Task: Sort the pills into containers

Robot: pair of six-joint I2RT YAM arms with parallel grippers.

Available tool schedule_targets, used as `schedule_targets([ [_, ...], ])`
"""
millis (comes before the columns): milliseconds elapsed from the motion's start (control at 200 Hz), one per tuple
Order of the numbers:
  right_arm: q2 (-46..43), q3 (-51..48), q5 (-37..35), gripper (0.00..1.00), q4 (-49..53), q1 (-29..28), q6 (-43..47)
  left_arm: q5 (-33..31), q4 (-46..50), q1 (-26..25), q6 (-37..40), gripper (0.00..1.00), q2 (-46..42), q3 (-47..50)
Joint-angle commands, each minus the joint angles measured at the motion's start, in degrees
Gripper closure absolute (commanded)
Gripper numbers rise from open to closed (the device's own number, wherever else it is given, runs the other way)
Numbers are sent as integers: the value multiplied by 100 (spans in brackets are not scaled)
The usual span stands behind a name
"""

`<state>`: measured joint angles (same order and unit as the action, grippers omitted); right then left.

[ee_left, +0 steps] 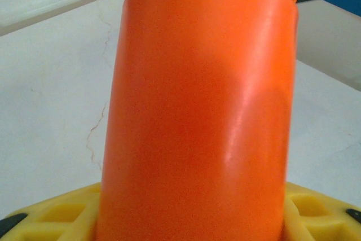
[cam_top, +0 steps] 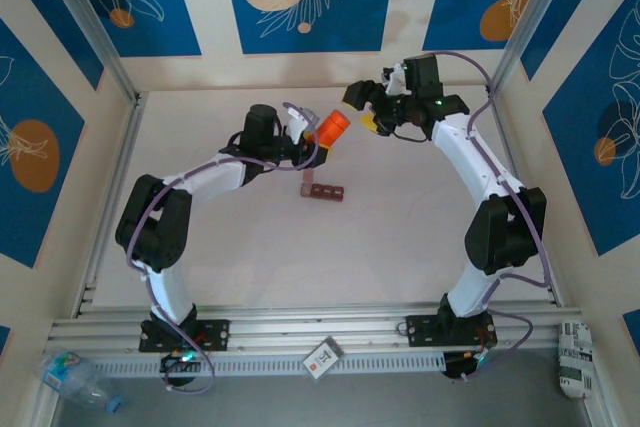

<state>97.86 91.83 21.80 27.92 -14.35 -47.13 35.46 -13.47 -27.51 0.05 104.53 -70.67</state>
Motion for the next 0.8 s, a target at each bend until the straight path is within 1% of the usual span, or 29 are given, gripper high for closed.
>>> schedule_targets([
  [0,55,207,-232,15,273,-109,-207,-1,38,-69,231,100,-187,-267],
  [190,220,329,-194,17,232,-257,-208,-4,66,-119,215,100,-170,-307],
  [460,357,340,-121,29,206,-358,-182,4,42,-148,173,100,-196,-298],
  [515,369,327,-110,30,197,-367,-181,4,26,-153,153,100,-205,-301],
  [555,376,318,-101,33,193,-368,-174,9,14,-156,144,100,-205,-298],
  [720,398,266,11,50,137,-377,-115,19,-113,-148,10,100,-205,-290],
  [795,400,221,156,54,63,-368,13,59,-193,-143,-70,100,-197,-293],
])
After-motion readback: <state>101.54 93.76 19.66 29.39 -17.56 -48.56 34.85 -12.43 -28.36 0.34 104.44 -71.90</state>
